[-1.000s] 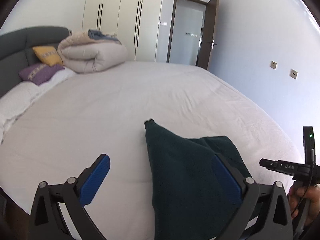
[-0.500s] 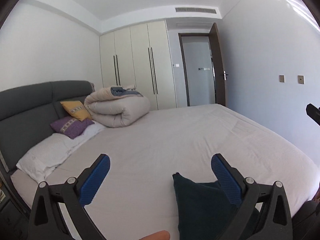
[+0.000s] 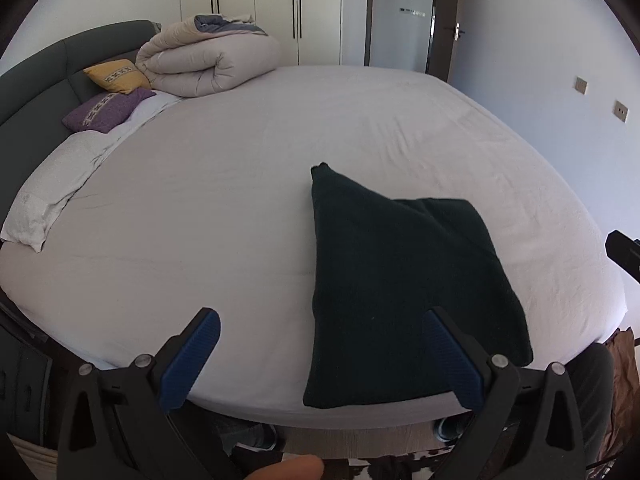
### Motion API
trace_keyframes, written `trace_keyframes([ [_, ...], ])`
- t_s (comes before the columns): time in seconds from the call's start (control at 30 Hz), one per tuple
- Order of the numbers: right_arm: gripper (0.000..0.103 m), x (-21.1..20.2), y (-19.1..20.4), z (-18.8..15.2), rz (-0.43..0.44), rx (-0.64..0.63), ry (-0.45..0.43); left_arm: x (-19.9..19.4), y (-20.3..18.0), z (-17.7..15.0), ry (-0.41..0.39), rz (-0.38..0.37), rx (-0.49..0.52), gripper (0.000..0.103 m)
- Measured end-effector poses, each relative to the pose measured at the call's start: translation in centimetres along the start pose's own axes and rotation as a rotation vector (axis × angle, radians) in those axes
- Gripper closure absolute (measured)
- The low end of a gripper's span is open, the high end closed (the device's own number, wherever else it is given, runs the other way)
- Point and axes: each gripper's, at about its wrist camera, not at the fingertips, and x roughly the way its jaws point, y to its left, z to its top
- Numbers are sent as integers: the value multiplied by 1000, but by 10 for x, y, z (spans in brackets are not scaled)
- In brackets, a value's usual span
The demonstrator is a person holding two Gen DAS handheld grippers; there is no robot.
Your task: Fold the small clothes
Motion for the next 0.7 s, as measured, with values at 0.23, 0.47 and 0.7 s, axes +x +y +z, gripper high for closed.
trace_keyframes([
  [0.23, 0, 43, 6, -19, -24, 21, 102, 14, -5, -10, 54, 4, 3, 0],
  [0.47, 0, 70, 15, -20, -37, -7, 118, 23, -2, -11, 80, -9, -20, 0],
  [0.7, 0, 68, 14, -17, -37, -15, 122, 26, 1, -12, 72, -12, -32, 0],
])
